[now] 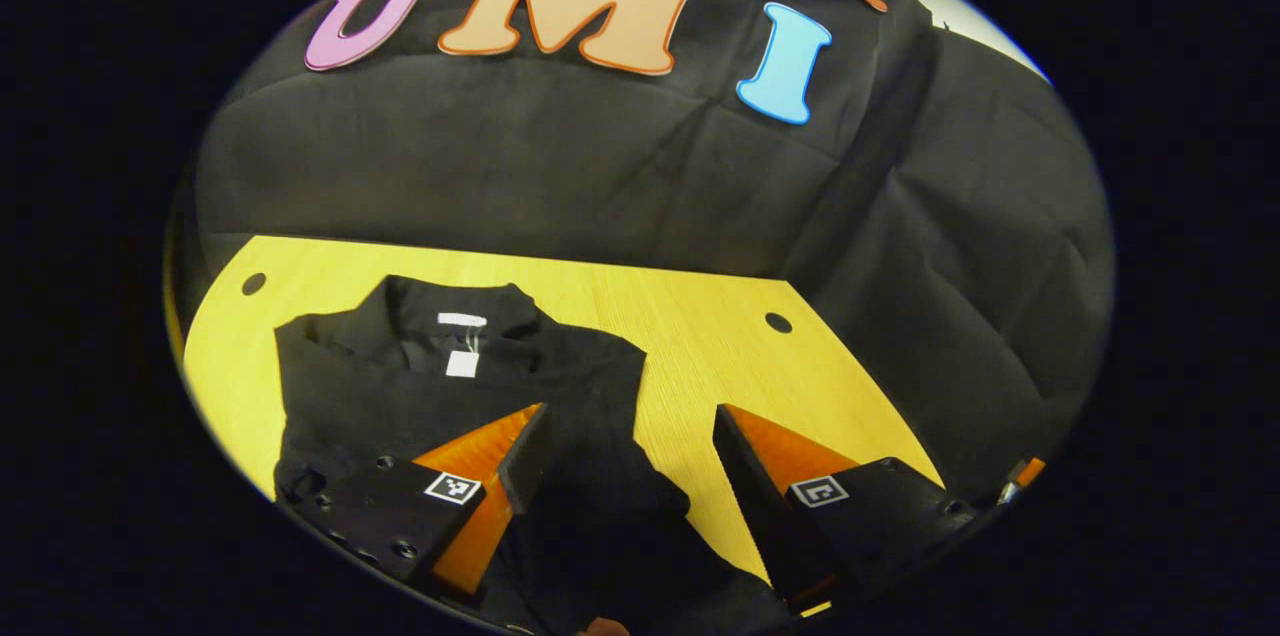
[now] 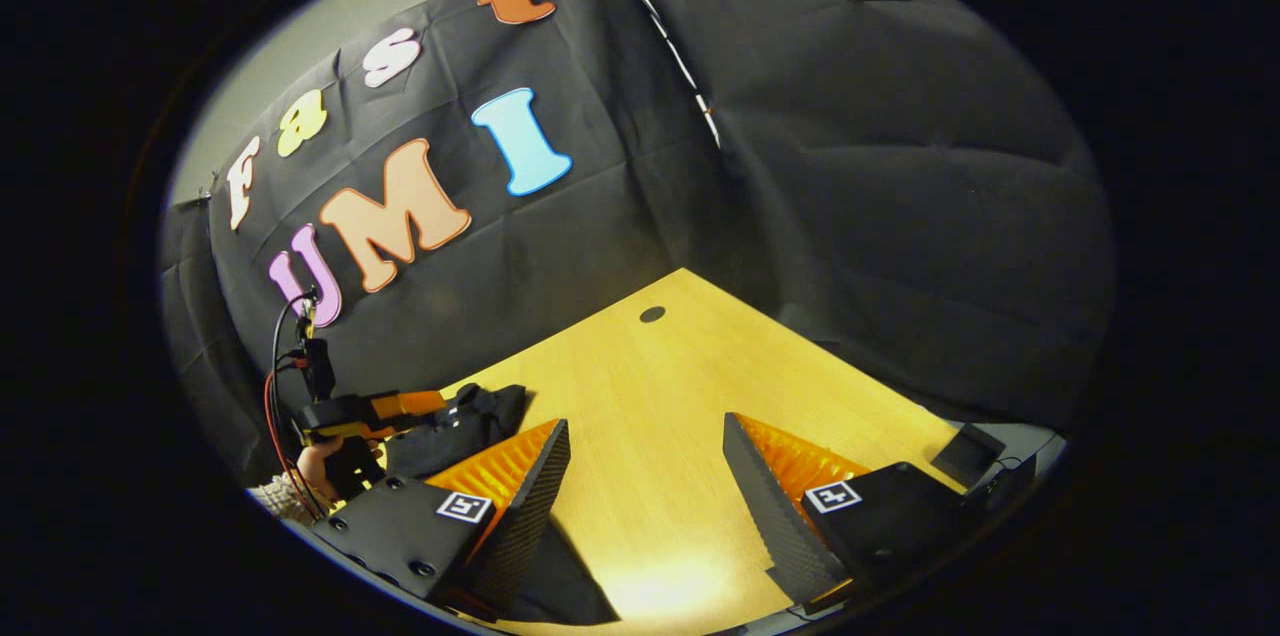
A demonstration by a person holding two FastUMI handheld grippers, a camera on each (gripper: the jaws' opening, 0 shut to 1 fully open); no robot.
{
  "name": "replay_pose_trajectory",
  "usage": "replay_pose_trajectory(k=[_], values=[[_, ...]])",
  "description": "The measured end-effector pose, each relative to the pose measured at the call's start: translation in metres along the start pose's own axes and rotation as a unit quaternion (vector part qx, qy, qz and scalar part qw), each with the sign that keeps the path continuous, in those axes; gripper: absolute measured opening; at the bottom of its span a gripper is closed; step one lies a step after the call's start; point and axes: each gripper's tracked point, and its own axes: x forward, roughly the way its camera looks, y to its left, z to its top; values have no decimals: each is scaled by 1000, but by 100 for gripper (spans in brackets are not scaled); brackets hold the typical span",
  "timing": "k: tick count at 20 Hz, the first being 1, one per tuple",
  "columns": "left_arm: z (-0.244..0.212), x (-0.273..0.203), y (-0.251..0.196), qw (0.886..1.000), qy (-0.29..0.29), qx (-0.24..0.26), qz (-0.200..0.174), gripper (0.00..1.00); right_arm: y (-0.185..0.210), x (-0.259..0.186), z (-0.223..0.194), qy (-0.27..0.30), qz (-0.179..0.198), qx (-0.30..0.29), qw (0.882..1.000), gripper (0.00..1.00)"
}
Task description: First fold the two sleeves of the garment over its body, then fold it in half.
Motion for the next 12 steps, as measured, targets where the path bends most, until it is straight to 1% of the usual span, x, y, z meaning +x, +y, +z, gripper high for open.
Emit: replay_pose_trajectory(k=[2, 5, 7, 9, 12], values=[[11, -20, 16, 999, -21, 7, 24, 96, 10, 1, -7, 11, 17, -15, 1000, 98], [16, -54, 40, 997, -46, 2, 58, 96, 24, 3, -17, 26, 44, -46, 998, 98], [19, -83, 62, 993, -70, -1, 91, 96, 33, 1, -25, 36, 62, -66, 995, 98], [13, -114, 86, 989, -85, -6, 119, 96, 45, 1, -35, 49, 78, -82, 992, 98], [-11, -158, 119, 985, -83, -11, 152, 95, 67, -1, -57, 67, 96, -96, 988, 98]])
